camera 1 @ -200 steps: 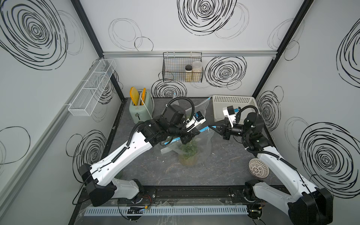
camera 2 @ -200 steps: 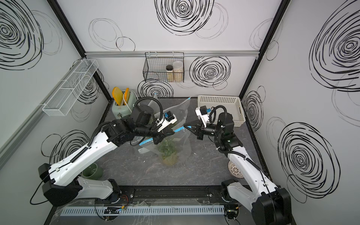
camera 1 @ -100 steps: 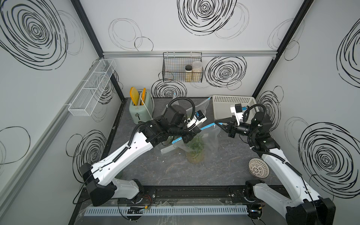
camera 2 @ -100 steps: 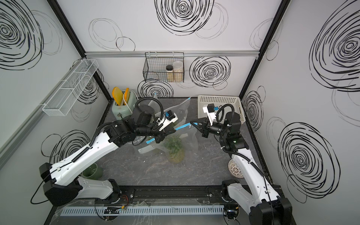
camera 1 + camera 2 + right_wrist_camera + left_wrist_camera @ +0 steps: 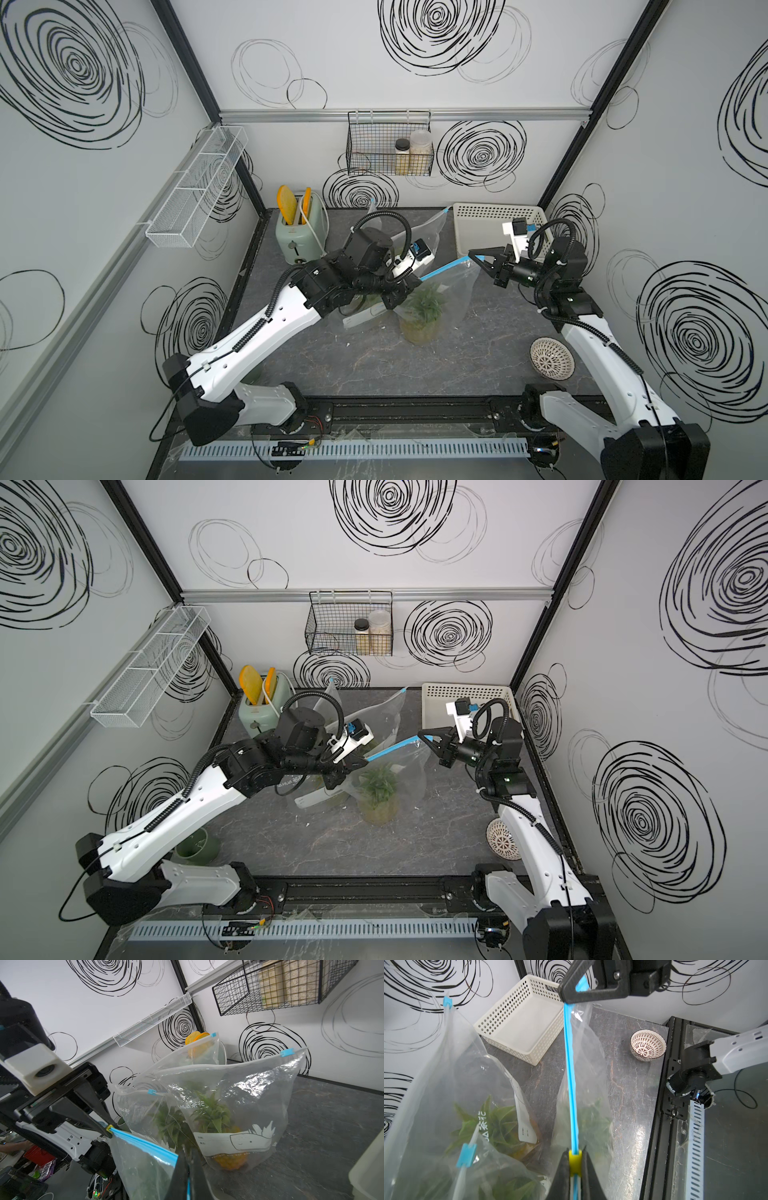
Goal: Open the zip-top bag and take out the pineapple
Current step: Unzip the zipper on the zipper food storage bag.
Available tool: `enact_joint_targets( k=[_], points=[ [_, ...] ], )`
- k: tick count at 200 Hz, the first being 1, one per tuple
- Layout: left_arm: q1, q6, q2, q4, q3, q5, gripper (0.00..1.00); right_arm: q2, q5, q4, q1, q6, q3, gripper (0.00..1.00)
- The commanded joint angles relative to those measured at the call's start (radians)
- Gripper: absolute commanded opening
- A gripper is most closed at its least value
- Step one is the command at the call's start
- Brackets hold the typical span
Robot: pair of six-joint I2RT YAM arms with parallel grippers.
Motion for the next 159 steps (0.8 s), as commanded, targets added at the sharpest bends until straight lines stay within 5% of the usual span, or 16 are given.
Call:
enact_joint_targets(
  k=[1,69,96,159],
  points=[
    [0.016,-0.038,-0.125,-0.156,-0.017,-0.032,0.02,0.010,0.177,0.037,-0.067,0.006,0.034,0.00],
    [0.016,-0.114,-0.252,-0.178,-0.120,-0.072,0.10,0.013,0.140,0.069,-0.073,0.025,0.038,0.00],
    [0.016,-0.127,-0.261,-0.123,-0.143,-0.050,0.20,0.003,0.093,0.116,-0.072,0.052,0.022,0.00],
    [0.042,-0.144,-0.226,0.063,-0.062,0.024,0.35,-0.106,0.143,-0.073,-0.050,0.040,0.094,0.56]
  ],
)
